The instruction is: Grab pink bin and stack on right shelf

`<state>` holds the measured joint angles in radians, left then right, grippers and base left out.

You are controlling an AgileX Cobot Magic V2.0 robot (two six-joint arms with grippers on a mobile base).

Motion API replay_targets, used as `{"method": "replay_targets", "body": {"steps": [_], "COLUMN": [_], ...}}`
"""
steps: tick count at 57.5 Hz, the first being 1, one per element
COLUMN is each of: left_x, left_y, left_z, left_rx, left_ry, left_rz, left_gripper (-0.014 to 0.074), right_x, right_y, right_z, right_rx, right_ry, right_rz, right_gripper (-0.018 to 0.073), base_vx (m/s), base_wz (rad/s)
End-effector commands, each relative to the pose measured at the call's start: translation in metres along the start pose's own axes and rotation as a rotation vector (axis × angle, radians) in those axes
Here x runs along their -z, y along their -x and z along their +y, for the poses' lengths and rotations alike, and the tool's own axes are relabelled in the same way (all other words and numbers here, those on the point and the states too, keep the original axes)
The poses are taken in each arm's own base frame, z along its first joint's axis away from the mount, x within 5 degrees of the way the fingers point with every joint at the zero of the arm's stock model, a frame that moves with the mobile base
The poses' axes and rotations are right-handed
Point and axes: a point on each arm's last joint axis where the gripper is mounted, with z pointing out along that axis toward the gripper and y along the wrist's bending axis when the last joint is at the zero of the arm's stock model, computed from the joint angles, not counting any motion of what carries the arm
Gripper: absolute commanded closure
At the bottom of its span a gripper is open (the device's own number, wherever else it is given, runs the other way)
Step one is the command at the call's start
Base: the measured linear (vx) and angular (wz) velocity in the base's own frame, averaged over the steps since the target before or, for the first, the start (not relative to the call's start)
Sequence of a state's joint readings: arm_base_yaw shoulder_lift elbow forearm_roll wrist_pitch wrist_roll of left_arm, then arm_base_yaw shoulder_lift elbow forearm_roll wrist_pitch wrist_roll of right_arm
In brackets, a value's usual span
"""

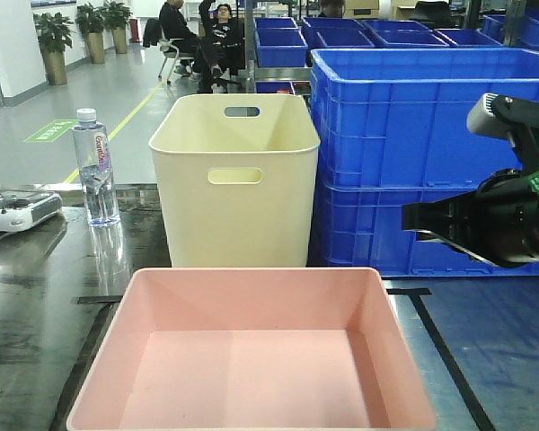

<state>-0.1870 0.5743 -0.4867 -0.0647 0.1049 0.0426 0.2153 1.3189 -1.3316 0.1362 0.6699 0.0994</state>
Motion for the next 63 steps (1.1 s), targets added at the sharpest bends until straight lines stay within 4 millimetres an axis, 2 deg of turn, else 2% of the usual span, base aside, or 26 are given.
{"method": "replay_targets", "body": {"steps": [1,9,18,32,58,63], "left_x": [0.02,0.041,0.054,0.052,0.053,0.053], "left_y": [-0.025,-0.086,-0.129,-0.134,-0.134,-0.134], "left_z": [0.006,0.011,0.011,0.011,0.011,0.011], "left_rx": [0.034,-0.038,-0.057,-0.051,-0.051,-0.051], "left_ry": [0.054,0.123,0.14,0.143,0.143,0.143], "left_rz": [-0.098,-0.07,-0.145,-0.058,-0.058,-0.058], "left_gripper": [0.0599,0.0598,0.0598,0.0598,0.0598,0.0598], "right_x": [0.018,0.018,0.018,0.018,0.018,0.018], "right_y": [0.017,0.017,0.017,0.017,0.017,0.017], "right_z": [0.002,0.002,0.002,0.002,0.002,-0.003], "right_rx": [0.015,0.015,0.015,0.016,0.016,0.095], "right_ry": [0.011,0.011,0.01,0.01,0.01,-0.04], "right_rz": [-0.132,-0.132,-0.125,-0.123,-0.122,-0.147], "right_gripper": [0.0572,0.0572,0.0572,0.0572,0.0572,0.0572], "base_vx": [0.0,0.0,0.0,0.0,0.0,0.0], "base_wz": [0.0,0.0,0.0,0.0,0.0,0.0]}}
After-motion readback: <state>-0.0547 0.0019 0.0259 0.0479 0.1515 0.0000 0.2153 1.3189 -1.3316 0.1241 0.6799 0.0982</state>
